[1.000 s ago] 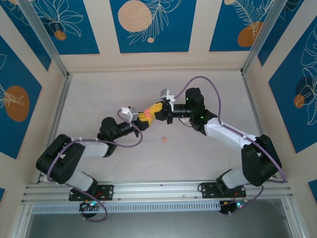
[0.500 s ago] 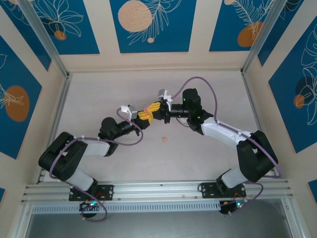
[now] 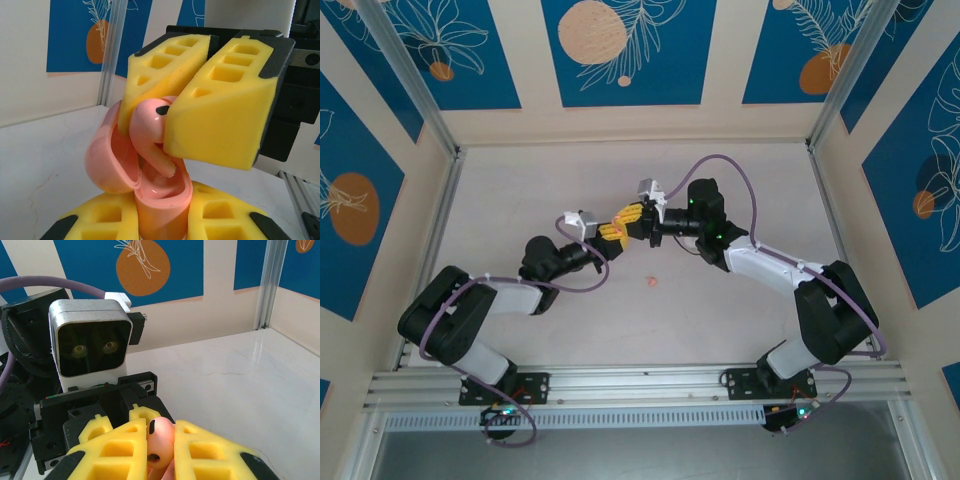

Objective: Insert wireless bluetooth earbuds into charging case

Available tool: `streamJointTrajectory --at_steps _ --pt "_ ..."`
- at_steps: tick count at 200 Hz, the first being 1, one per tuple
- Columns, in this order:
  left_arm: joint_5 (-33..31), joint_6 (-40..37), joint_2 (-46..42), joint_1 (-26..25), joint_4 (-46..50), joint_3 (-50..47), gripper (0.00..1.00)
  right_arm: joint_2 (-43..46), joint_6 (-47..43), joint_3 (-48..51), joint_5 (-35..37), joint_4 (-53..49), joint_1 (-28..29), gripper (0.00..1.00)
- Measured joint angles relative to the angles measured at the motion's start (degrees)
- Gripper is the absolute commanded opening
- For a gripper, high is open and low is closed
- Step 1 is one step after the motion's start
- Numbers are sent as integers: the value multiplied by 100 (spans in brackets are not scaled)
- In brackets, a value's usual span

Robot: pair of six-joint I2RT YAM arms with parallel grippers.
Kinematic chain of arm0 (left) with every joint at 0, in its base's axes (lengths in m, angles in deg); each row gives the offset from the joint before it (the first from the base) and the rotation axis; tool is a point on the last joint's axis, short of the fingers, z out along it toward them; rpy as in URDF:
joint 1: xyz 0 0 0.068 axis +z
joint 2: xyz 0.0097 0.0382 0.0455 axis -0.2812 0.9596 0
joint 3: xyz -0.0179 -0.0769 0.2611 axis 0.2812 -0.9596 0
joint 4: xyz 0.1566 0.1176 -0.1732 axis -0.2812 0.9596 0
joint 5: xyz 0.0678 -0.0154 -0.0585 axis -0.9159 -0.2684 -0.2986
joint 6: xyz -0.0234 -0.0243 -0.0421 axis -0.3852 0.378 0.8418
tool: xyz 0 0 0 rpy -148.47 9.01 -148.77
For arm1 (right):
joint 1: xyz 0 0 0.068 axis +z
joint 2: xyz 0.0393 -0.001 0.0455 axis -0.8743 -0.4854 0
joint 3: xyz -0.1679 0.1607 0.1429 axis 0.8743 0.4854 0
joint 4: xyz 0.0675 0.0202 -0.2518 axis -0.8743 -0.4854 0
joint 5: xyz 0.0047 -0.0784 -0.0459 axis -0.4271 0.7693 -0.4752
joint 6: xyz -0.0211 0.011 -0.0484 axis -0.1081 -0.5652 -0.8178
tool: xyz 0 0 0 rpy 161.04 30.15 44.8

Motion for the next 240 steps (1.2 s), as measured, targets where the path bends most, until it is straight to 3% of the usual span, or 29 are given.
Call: streamJointTrajectory --at_steps 82,240 --pt "-15 83 -59 -13 214 0 15 4 -435 0 -68 -317 7 18" --pt "13 -96 -184 -98 396 -2 15 243 -470 155 -306 -527 -122 18"
